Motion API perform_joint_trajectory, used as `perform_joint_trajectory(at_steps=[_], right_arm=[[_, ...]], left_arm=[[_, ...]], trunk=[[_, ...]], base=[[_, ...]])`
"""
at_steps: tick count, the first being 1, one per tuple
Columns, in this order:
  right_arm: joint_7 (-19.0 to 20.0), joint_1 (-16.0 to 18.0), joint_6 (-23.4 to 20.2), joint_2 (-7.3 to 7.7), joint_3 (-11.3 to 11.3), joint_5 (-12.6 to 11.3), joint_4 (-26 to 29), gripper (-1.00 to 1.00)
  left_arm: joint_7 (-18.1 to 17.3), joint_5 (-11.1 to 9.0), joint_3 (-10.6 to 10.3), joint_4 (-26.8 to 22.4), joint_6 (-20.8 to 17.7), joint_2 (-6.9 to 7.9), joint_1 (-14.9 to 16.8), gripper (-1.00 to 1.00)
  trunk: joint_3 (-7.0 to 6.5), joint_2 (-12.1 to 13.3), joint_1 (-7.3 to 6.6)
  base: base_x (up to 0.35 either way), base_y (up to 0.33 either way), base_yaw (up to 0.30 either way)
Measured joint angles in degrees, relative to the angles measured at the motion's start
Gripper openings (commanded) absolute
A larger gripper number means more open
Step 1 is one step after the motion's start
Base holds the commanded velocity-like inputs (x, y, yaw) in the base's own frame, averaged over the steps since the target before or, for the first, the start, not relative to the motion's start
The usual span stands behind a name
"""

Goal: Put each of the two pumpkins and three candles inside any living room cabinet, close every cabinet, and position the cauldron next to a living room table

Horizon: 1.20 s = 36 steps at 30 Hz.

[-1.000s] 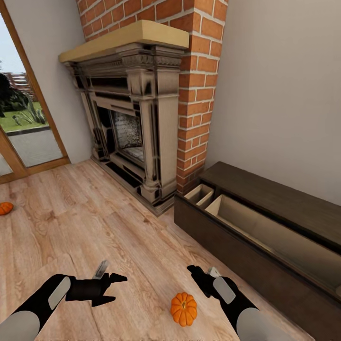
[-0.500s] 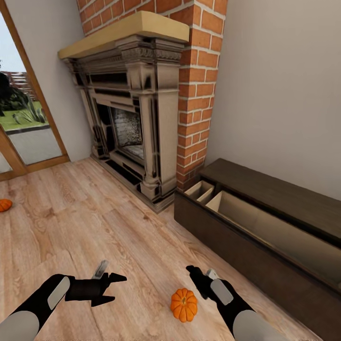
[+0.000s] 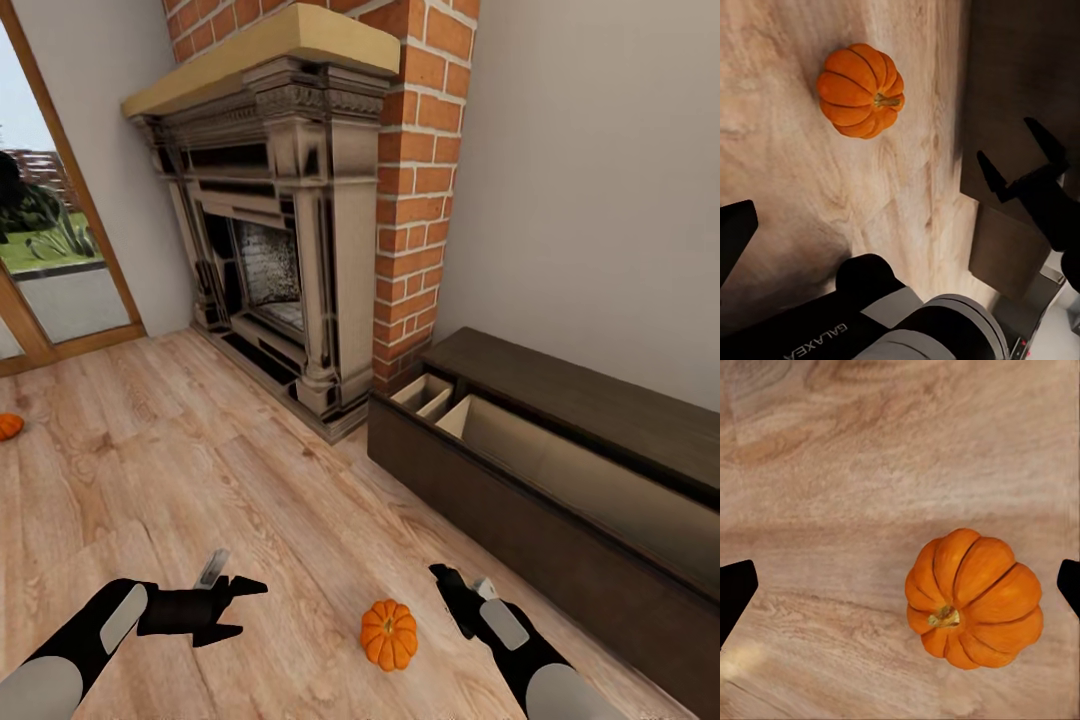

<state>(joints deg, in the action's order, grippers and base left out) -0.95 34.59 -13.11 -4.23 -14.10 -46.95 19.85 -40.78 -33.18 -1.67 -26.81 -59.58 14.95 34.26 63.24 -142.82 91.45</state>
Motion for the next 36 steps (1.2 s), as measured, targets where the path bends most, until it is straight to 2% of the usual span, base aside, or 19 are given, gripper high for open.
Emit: perform_joint_trajectory(at_steps=[6,13,16,20,22,25,30,33,36], right_arm=[[0.14,-0.13,1.13,0.56,-0.67,-0.07,-1.29,1.0],[0.36,-0.14,1.22,0.62,-0.61,0.36,-1.54,1.0],[1.46,-0.14,1.18,0.62,-0.4,0.69,-1.52,1.0],[3.21,-0.14,1.09,0.56,0.45,0.9,-1.49,1.0],[4.19,-0.14,1.08,0.55,1.08,0.95,-1.49,1.0],[6.19,-0.14,1.13,0.53,3.3,1.1,-1.46,1.0],[7.15,-0.14,1.22,0.46,6.82,1.07,-1.41,1.0],[7.24,-0.14,1.24,0.45,7.52,1.1,-1.28,1.0],[7.58,-0.14,1.22,0.5,8.11,1.14,-0.95,1.0]], left_arm=[[0.0,-0.02,0.0,0.0,-0.02,0.07,0.01,1.0],[-0.75,-0.09,-0.01,0.0,-0.08,0.93,0.0,1.0],[-5.68,-0.07,-0.23,0.0,-0.23,2.48,0.0,1.0],[-14.45,0.42,-0.68,0.0,-0.22,4.73,-0.02,1.0],[-16.7,0.5,-0.78,0.0,-0.2,5.55,0.0,1.0],[-19.19,0.57,-0.9,0.0,-0.18,7.02,-0.02,1.0],[-23.7,0.56,-0.95,0.0,-0.18,8.21,-0.06,1.0],[-26.46,0.69,-0.96,0.0,-0.18,8.64,-0.07,1.0],[-27.37,0.78,-0.96,0.0,-0.17,9.21,-0.07,1.0]], trunk=[[1.28,-0.48,0.36],[2.83,-0.57,0.54],[3.5,-0.61,0.61],[4.38,-0.67,0.72],[4.83,-0.69,0.77],[5.49,-0.73,0.85],[6.6,-0.8,0.97],[7.27,-0.84,1.05],[7.93,-0.88,1.13]], base=[[0.0,0.0,0.0],[0.0,0.0,0.0],[0.0,0.0,0.0],[0.0,0.0,0.0],[0.0,0.0,0.0],[0.0,0.0,0.0],[0.0,0.0,0.0],[0.0,0.0,0.0],[0.0,0.0,0.0]])
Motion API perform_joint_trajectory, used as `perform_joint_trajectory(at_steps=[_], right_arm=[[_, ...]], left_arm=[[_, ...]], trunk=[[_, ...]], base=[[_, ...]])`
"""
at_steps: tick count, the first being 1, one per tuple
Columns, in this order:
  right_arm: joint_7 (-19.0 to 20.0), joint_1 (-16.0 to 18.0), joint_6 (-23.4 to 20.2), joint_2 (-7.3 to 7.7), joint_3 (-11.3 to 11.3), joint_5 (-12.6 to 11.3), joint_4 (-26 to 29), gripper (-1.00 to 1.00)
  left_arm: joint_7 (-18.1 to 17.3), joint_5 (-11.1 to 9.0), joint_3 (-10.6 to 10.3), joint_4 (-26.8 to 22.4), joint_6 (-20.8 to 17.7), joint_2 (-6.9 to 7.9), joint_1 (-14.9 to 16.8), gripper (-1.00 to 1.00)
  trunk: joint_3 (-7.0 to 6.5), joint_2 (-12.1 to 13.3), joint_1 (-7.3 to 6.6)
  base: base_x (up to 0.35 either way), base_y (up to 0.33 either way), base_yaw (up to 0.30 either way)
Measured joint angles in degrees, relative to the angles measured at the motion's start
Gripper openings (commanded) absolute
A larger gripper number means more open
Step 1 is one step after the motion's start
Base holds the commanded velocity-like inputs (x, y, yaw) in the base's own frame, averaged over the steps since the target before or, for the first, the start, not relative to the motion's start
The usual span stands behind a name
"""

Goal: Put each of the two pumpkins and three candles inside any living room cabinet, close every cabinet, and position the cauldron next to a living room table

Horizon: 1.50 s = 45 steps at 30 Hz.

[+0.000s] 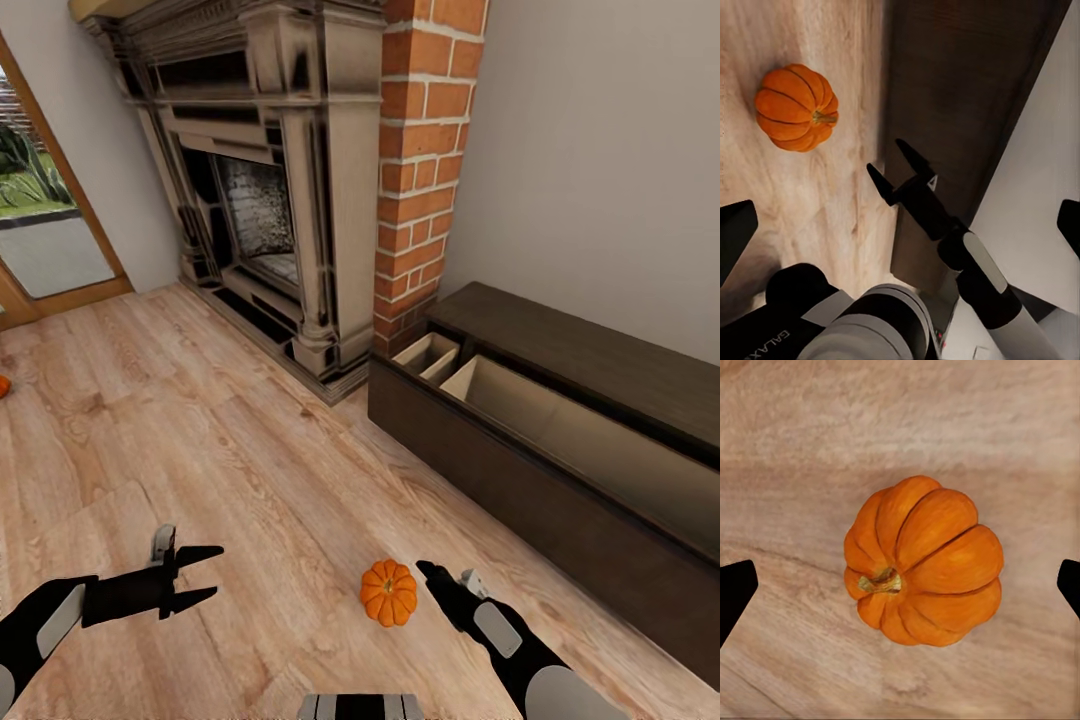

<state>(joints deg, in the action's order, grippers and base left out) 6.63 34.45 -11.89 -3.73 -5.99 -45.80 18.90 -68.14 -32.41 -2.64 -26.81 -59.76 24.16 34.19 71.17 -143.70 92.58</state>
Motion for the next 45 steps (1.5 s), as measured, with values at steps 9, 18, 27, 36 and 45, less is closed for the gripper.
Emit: perform_joint_trajectory(at_steps=[9,18,27,36,45], right_arm=[[1.42,0.0,-0.04,0.04,6.91,-0.06,0.24,1.0],[1.54,0.0,0.03,0.28,7.22,-0.13,0.25,1.0],[1.54,0.01,0.18,0.39,7.22,-0.14,0.25,1.0],[1.54,0.0,0.2,0.39,7.22,-0.16,0.25,1.0],[1.54,0.0,0.2,0.32,7.21,-0.15,0.25,1.0]], left_arm=[[-0.35,0.01,-0.12,0.0,0.0,0.14,0.0,1.0],[-0.33,0.07,-0.09,0.0,0.0,0.23,0.0,1.0],[-0.35,0.08,-0.1,0.0,0.0,0.22,0.0,1.0],[-0.4,0.08,-0.09,0.0,0.0,0.28,0.0,1.0],[-0.37,0.06,-0.09,0.0,-0.01,0.31,0.0,1.0]], trunk=[[1.99,-0.12,0.23],[3.99,-0.24,0.46],[5.98,-0.36,0.7],[7.98,-0.48,0.93],[8.2,-0.5,0.95]], base=[[0.0,0.0,0.0],[0.0,0.0,0.0],[0.0,0.0,0.0],[0.0,0.0,0.0],[0.021,0.01,0.0]])
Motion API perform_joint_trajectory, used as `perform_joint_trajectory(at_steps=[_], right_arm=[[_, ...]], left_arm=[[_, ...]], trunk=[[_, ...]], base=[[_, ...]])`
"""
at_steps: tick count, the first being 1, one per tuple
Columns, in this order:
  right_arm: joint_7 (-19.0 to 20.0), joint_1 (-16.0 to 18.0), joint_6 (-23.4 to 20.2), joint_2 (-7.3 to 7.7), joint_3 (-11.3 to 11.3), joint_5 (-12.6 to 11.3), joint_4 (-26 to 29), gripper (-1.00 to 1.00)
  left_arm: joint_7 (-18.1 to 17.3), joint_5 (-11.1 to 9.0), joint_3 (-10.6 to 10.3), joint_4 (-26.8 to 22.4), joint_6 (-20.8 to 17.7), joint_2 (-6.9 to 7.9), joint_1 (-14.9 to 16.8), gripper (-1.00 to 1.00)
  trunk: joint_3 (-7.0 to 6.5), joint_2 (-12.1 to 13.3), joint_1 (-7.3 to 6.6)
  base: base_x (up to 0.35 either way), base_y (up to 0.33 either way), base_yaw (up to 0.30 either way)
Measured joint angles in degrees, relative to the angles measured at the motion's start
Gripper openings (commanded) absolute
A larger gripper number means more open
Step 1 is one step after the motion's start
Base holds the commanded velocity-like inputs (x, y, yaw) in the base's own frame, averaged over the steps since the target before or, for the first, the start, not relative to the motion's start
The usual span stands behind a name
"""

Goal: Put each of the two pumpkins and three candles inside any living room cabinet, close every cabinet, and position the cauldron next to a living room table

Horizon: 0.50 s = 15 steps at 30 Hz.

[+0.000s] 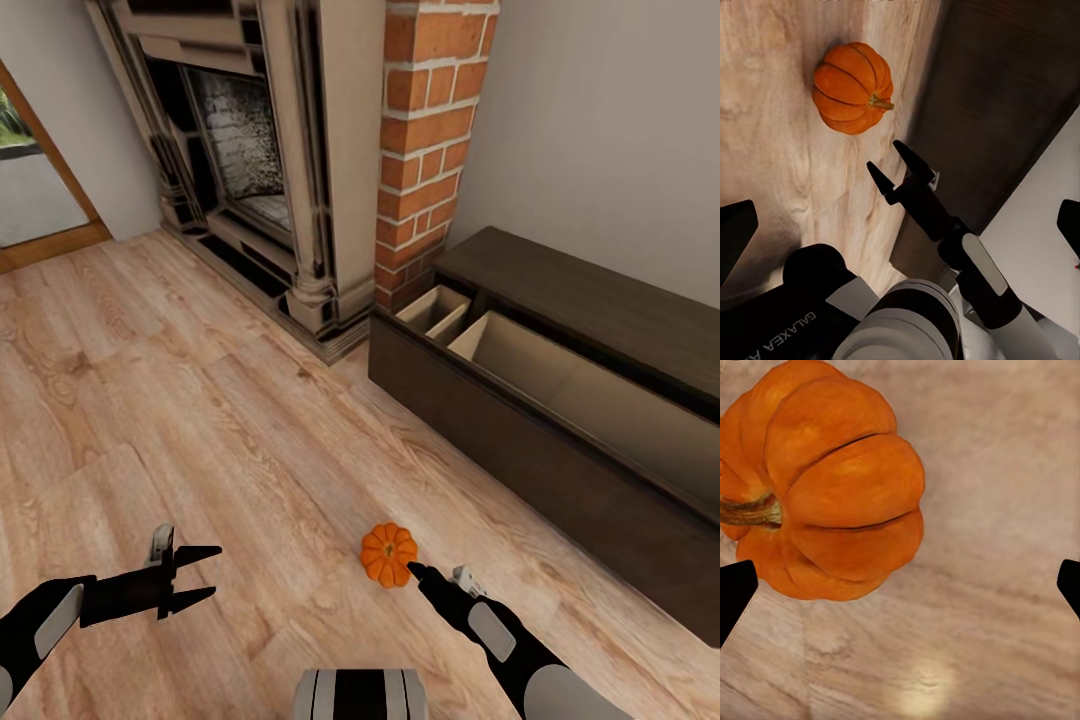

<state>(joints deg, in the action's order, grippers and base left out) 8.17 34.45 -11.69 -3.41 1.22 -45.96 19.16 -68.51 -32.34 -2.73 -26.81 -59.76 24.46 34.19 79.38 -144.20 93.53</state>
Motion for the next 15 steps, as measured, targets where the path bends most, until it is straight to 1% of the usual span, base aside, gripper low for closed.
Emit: perform_joint_trajectory(at_steps=[4,15], right_arm=[[0.0,0.0,0.0,0.03,0.0,0.0,0.0,1.0],[0.0,0.01,0.0,0.07,-0.01,0.01,0.0,1.0]], left_arm=[[0.03,0.07,0.0,0.0,0.01,0.02,0.0,1.0],[0.04,0.09,0.0,0.0,0.04,-0.03,0.0,1.0]], trunk=[[0.0,0.0,0.0],[0.0,0.0,0.0]], base=[[0.135,0.084,0.0],[0.036,0.021,0.0]])
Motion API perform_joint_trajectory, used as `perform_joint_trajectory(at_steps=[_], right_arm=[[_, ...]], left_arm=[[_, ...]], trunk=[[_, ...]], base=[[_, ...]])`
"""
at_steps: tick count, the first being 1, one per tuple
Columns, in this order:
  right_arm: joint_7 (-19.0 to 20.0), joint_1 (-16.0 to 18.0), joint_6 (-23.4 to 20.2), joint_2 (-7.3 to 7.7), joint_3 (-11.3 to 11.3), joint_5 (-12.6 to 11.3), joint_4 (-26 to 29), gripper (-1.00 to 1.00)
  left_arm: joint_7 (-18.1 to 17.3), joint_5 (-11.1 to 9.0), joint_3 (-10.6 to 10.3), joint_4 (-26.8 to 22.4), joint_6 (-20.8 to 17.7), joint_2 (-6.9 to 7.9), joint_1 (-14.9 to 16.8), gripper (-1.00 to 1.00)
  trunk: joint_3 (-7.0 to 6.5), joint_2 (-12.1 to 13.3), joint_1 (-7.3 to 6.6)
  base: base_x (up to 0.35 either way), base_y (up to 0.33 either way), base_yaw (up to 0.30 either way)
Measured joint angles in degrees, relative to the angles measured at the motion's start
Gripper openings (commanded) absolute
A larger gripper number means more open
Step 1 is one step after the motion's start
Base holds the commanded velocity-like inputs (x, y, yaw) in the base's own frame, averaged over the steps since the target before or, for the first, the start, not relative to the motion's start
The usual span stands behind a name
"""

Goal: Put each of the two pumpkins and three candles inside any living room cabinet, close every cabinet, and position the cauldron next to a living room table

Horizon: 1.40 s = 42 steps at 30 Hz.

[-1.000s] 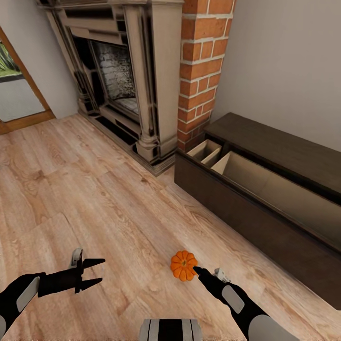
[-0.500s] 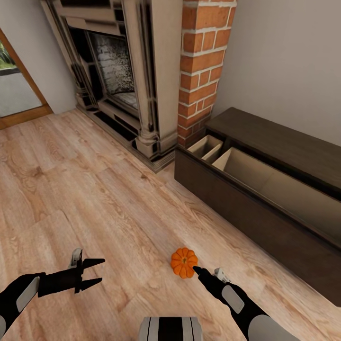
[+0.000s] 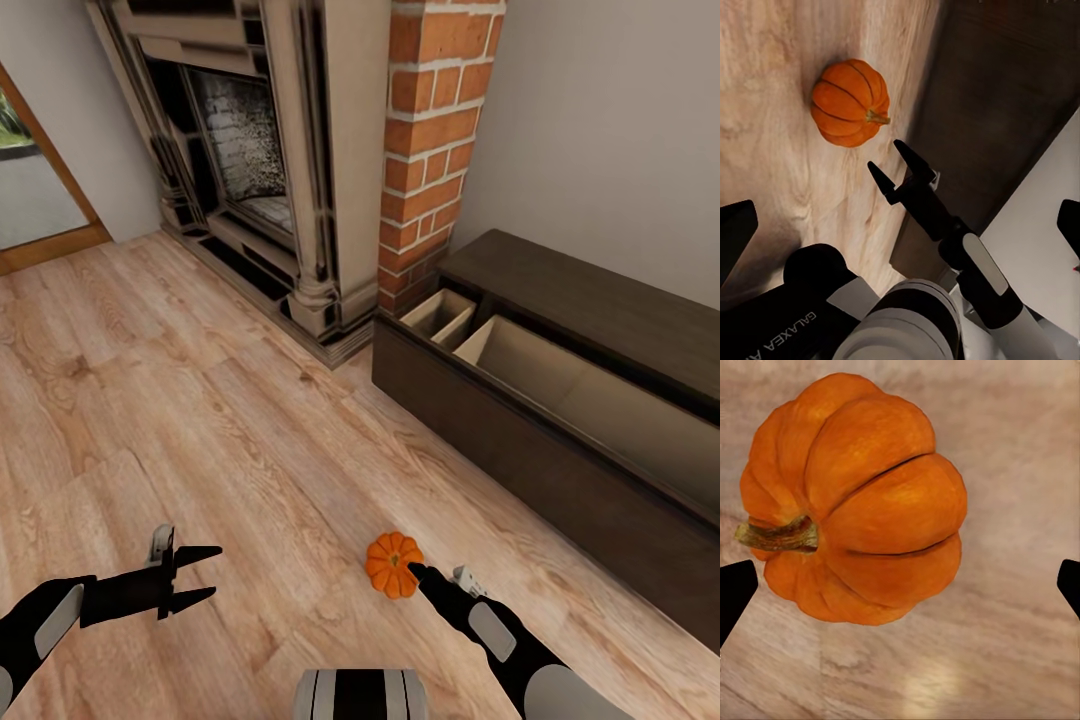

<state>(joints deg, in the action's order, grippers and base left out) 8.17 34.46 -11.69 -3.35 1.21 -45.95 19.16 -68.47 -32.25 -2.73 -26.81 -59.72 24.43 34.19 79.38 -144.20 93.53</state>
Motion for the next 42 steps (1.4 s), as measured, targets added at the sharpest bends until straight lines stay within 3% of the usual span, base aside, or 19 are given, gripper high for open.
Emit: perform_joint_trajectory(at_steps=[5,15,21,28,42], right_arm=[[0.0,0.01,0.0,0.0,0.0,-0.02,0.0,1.0],[0.0,-0.01,0.0,0.01,-0.23,-0.01,0.0,1.0],[0.0,0.0,0.0,0.07,-0.25,-0.02,0.0,1.0],[0.0,-0.01,0.0,1.13,-0.28,-0.04,0.0,1.0],[0.0,0.0,0.0,1.16,-0.31,-0.02,0.0,1.0]], left_arm=[[0.0,-0.01,0.0,0.0,0.04,0.06,0.0,1.0],[0.0,-0.07,0.0,0.0,0.05,0.01,0.0,1.0],[-0.01,-0.09,0.0,0.0,0.04,0.0,0.0,1.0],[0.0,-0.01,0.0,-0.07,0.17,-0.12,0.0,1.0],[0.0,-0.01,0.0,-0.09,0.13,-0.1,0.0,1.0]], trunk=[[0.0,0.0,0.0],[2.21,-0.13,0.26],[2.22,-0.13,0.26],[2.22,-0.13,0.26],[2.22,-0.13,0.26]], base=[[0.008,0.005,0.0],[0.0,0.0,0.0],[0.0,0.0,0.0],[0.103,0.0,0.0],[0.019,0.011,0.0]])
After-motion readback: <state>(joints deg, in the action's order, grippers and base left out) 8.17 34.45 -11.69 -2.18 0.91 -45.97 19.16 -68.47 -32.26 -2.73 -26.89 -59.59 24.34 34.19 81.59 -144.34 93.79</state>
